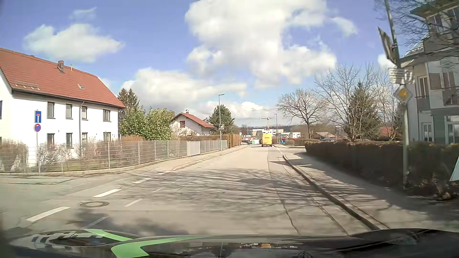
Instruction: Follow the waypoints while adhering to traffic rules and regulations
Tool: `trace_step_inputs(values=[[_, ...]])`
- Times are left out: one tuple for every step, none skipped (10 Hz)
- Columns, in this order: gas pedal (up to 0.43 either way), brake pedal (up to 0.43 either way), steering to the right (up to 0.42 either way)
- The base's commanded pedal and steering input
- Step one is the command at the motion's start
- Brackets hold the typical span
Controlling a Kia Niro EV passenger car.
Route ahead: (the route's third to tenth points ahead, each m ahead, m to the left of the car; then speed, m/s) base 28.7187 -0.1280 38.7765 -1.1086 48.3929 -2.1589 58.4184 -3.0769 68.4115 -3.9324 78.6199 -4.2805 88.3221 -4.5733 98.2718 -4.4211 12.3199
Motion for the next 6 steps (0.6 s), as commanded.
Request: trace_step_inputs(values=[[0.047,0.0,0.034],[0.047,0.0,0.034],[0.047,0.0,0.034],[0.047,0.0,0.033],[0.047,0.0,0.031],[0.047,0.0,0.029]])
